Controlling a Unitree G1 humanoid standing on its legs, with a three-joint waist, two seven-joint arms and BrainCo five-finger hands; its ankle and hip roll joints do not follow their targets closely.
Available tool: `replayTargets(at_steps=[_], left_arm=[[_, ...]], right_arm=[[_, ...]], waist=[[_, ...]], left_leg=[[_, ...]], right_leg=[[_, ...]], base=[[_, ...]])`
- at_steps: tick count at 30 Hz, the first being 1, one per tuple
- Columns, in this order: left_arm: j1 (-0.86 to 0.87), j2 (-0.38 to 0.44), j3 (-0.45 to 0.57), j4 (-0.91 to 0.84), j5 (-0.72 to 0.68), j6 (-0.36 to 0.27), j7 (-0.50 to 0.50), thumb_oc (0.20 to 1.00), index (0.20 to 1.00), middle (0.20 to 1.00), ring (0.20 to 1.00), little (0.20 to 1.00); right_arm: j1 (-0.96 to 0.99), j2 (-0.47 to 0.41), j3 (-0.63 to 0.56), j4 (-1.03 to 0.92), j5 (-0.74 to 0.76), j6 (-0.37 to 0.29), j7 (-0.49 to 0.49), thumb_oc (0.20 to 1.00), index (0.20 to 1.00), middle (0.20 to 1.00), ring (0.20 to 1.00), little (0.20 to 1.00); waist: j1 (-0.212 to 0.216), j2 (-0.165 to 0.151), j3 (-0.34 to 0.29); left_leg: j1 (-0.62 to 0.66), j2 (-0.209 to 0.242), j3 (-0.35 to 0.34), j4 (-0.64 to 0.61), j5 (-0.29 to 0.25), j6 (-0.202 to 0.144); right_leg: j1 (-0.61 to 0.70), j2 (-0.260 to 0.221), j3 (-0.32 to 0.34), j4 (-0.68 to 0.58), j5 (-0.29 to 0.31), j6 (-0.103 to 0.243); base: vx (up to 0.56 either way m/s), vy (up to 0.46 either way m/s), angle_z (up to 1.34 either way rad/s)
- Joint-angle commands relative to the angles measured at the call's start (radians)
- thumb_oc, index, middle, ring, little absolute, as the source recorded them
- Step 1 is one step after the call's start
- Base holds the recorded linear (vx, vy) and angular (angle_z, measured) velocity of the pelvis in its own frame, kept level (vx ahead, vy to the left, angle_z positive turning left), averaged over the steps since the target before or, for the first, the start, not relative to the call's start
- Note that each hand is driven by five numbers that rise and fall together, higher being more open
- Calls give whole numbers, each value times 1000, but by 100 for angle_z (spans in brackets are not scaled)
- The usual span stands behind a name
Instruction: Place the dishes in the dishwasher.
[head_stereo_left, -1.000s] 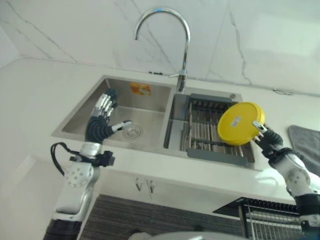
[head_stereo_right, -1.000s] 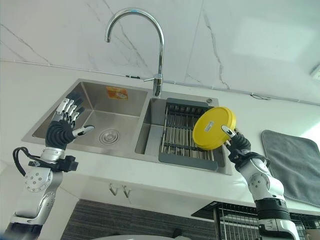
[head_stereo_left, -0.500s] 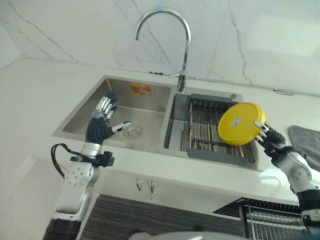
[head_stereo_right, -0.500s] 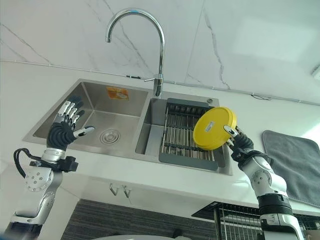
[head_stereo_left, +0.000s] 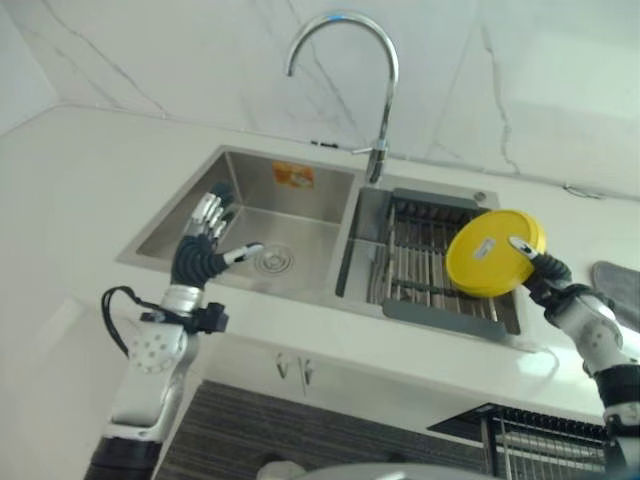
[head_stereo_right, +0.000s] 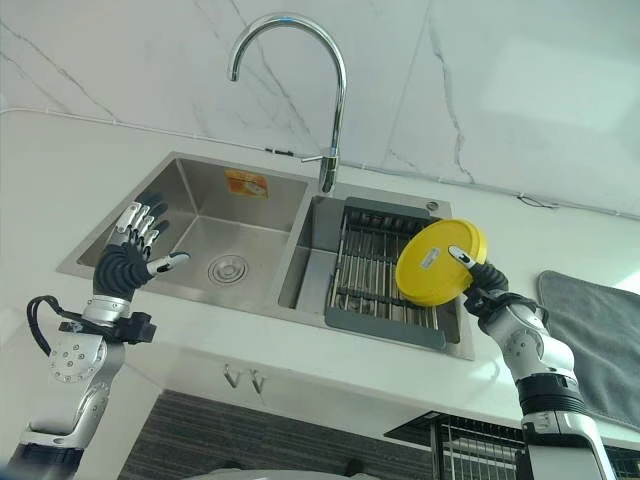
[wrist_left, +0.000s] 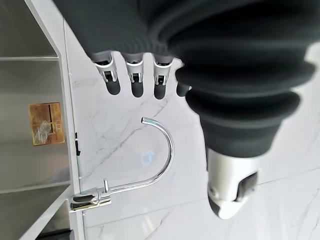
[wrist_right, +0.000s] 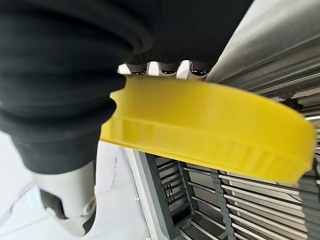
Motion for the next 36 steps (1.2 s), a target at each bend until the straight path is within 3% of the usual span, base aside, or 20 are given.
replayTargets(at_steps=[1,3,5,8,16,17,21,31,35,36], left_arm=[[-73,63,-34,-25,-21,-32,6,1000,1000,1000,1000,1000],[-73,66,-37,-17,-23,-37,8,1000,1000,1000,1000,1000],[-73,67,-44,-18,-19,-37,21,1000,1000,1000,1000,1000],[-86,61,-62,-11,-10,-34,31,1000,1000,1000,1000,1000],[-73,53,-58,-19,-15,-28,19,1000,1000,1000,1000,1000],[-73,48,-61,-21,-13,-25,25,1000,1000,1000,1000,1000],[-59,44,-65,-24,-11,-33,31,1000,1000,1000,1000,1000],[-10,25,-13,-16,-16,-77,6,1000,1000,1000,1000,1000],[26,-5,10,-28,-51,-120,-22,1000,1000,1000,1000,1000],[48,-30,23,-54,-82,-157,-47,1000,1000,1000,1000,1000]], right_arm=[[-119,-107,45,30,-51,-22,38,200,200,200,200,200],[-124,-121,64,41,-92,-12,62,200,200,200,200,200],[-127,-126,67,38,-46,8,21,200,200,200,200,200],[-131,-101,66,83,14,-17,20,200,200,200,200,200],[-119,-68,44,43,-31,-137,-27,200,200,200,200,200],[-118,-52,32,9,-57,-185,-83,200,200,200,200,200],[-94,-16,1,-69,-59,-244,-164,200,200,200,200,200],[24,57,-113,-356,18,-313,-186,200,200,200,200,200],[113,151,-196,-490,139,-375,-202,200,200,200,200,200],[171,203,-238,-559,189,-390,-180,200,200,200,200,200]], waist=[[27,-8,-12],[27,-9,-13],[26,-8,-12],[28,-5,-10],[31,3,-10],[27,7,-10],[21,14,-10],[-12,27,-22],[-45,35,-24],[-55,38,-16]], left_leg=[[15,-10,17,5,-50,28],[14,-10,15,5,-50,28],[15,-9,16,5,-48,27],[18,-11,11,5,-50,30],[19,-13,8,5,-52,32],[20,-14,8,5,-54,33],[23,-12,13,5,-55,35],[34,10,34,5,-44,24],[33,19,48,5,-33,20],[26,9,23,8,-16,20]], right_leg=[[71,-8,52,3,-94,23],[70,-8,55,3,-93,24],[70,-7,54,3,-91,23],[73,-7,56,3,-92,21],[77,-7,54,3,-94,20],[77,-6,58,3,-96,19],[78,-4,61,3,-98,16],[67,18,75,3,-109,-4],[55,39,106,3,-111,-16],[43,45,131,3,-101,-25]], base=[[0,0,0],[0,0,0],[0,0,0],[0,0,0],[0,0,0],[0,0,0],[8,-1,0],[15,-94,-1],[-9,-50,-1],[-150,188,-5]])
